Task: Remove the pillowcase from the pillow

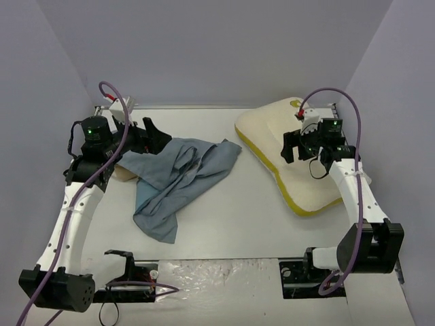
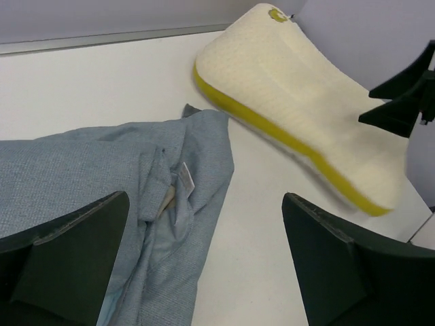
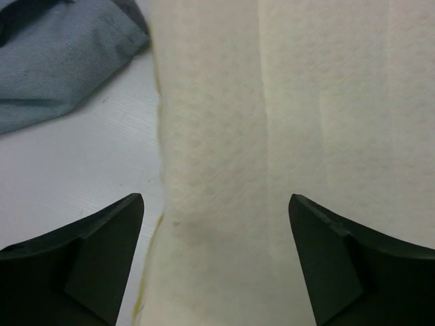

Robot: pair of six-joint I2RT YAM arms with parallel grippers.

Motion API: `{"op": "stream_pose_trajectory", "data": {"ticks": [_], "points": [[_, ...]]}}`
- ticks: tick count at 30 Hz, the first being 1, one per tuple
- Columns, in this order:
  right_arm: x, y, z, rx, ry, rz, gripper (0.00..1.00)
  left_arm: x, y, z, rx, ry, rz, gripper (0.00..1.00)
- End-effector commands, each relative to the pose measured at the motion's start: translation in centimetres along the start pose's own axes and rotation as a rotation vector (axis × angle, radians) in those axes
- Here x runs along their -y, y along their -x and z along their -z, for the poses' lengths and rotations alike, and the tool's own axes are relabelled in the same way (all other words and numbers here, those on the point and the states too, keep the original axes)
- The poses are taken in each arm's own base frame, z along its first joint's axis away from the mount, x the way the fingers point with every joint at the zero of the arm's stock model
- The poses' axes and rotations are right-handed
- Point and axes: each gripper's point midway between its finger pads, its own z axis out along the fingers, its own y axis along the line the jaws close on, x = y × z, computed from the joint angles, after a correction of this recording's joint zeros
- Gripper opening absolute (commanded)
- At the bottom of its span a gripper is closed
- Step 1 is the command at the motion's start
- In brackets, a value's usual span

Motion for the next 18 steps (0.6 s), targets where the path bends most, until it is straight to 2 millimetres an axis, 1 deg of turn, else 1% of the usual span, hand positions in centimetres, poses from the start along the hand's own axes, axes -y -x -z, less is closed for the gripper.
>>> {"op": "stream_pose_trajectory", "data": {"ticks": [1,2,3,4,5,6,7,8,9,10,13,14,15,16,17,18], "points": [[-2.3,4.8,2.9,0.113,0.128,0.111,0.87,3.2,0.6,1.7,0.049,-0.124,-0.050,0.96],[-2.8,6.2,4.5,0.145,0.139,0.148,0.97,3.7,0.0,2.3,0.058,-0.140,-0.044,0.97],[-3.0,6.9,5.1,0.165,0.134,0.149,1.00,4.1,-0.3,2.7,0.068,-0.150,-0.047,0.95],[-2.7,7.5,5.8,0.181,0.110,0.144,1.00,4.5,-0.5,2.9,0.079,-0.164,-0.055,0.94],[-2.8,8.5,6.9,0.210,0.090,0.125,1.00,5.0,-0.6,3.7,0.099,-0.173,-0.068,0.94],[-2.6,8.8,7.3,0.217,0.068,0.106,1.00,4.8,-1.8,3.7,0.083,-0.172,-0.059,0.94],[-1.9,8.9,7.5,0.216,0.022,0.079,1.00,4.7,-2.5,3.8,0.075,-0.163,-0.053,0.94],[-1.7,8.7,7.6,0.215,0.003,0.038,1.00,4.9,-2.8,4.5,0.084,-0.161,-0.061,0.94],[-1.6,8.5,7.7,0.212,-0.006,0.030,1.00,4.5,-4.1,4.5,0.065,-0.152,-0.060,0.94],[-1.3,8.2,7.9,0.211,-0.031,0.026,1.00,4.5,-4.7,5.0,0.059,-0.139,-0.062,0.94],[-1.3,6.7,8.0,0.197,-0.022,0.090,1.00,3.9,-6.9,5.5,0.021,-0.113,-0.079,0.94],[-1.2,6.6,8.7,0.214,-0.045,0.099,1.00,3.9,-7.0,6.1,0.035,-0.097,-0.094,0.94],[-1.1,6.2,8.8,0.209,-0.048,0.088,1.00,3.8,-7.3,6.3,0.037,-0.088,-0.110,0.94],[-1.1,6.2,9.4,0.224,-0.056,0.087,1.00,3.6,-7.9,6.5,0.028,-0.077,-0.111,0.94],[-1.0,6.3,9.7,0.235,-0.071,0.079,1.00,3.7,-7.8,6.9,0.046,-0.069,-0.127,0.95],[-0.4,6.0,9.8,0.234,-0.113,0.044,1.00,3.6,-7.9,7.1,0.052,-0.065,-0.131,0.94]]}}
